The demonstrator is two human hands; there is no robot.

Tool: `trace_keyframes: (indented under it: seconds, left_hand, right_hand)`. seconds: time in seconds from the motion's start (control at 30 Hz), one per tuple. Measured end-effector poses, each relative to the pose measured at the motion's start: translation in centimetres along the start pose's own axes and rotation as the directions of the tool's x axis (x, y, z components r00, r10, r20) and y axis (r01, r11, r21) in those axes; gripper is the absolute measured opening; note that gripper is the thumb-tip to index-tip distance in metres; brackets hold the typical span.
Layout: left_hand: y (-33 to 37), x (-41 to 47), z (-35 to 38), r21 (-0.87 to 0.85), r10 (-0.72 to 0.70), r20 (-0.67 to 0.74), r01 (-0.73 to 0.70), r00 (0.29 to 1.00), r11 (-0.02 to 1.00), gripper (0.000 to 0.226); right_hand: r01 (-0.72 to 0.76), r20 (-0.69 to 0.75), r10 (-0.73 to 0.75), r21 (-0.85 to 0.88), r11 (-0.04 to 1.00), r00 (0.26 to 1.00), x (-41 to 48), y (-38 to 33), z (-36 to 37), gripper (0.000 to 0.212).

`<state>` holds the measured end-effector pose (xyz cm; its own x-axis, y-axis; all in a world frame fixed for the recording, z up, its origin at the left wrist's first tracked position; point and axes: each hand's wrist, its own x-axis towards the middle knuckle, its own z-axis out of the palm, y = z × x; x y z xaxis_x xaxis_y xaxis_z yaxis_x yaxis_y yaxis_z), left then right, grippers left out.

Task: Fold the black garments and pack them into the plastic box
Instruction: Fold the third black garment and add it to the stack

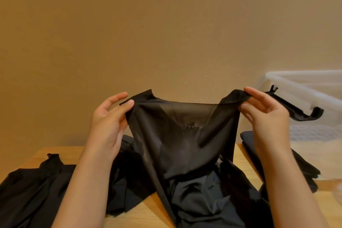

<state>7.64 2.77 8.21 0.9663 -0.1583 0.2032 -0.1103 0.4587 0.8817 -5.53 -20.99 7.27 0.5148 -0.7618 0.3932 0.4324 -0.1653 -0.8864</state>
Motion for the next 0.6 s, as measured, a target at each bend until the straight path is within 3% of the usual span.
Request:
trace_keyframes:
  seconds: [0.17, 0.3, 0.37, 0.43, 0.5, 0.53, 0.6]
  left_hand:
    - [0.2, 0.0, -0.2, 0.087, 0.029, 0.018, -0.030, 0.999, 0.996, 0.021]
    - [0.4, -0.4, 0.2, 0.213, -0.001, 0.148, -0.031, 0.989, 0.977, 0.019]
    - [0.6, -0.8, 0.5, 0.356, -0.096, 0.248, 0.001, 0.964, 0.934, 0.012]
    - [0.9, -1.4, 0.7, 0.650, -0.299, 0.303, 0.034, 0.905, 0.759, 0.013]
    - [0.9, -1.6, 0.6, 0.821, -0.493, 0.244, 0.092, 0.835, 0.563, 0.028]
    - [0.7, -1.7, 0.6, 0.856, -0.535, 0.197, 0.123, 0.821, 0.503, 0.030]
    - [0.2, -1.7, 0.5, 0.938, -0.466, 0.135, 0.039, 0.874, 0.346, 0.031]
  right_hand:
    - [0.048, 0.029, -0.045, -0.115, 0.992, 0.999, -0.1, 0.3, 0.0, 0.019]
    - [0.061, 0.139, -0.031, -0.220, 0.974, 0.990, -0.1, 0.3, 0.3, 0.019]
    - [0.052, 0.189, -0.011, -0.213, 0.976, 0.982, -0.2, 0.0, 0.7, 0.021]
    - [0.020, 0.226, 0.013, -0.146, 0.989, 0.974, -0.6, -0.3, 1.3, 0.021]
    - [0.035, 0.260, -0.004, -0.117, 0.992, 0.966, -1.0, -0.6, 2.0, 0.010]
    - [0.048, 0.280, -0.011, -0.127, 0.991, 0.960, -1.3, -0.7, 2.2, 0.005]
    - [0.053, 0.328, -0.001, -0.147, 0.988, 0.945, -1.7, -0.7, 2.8, 0.014]
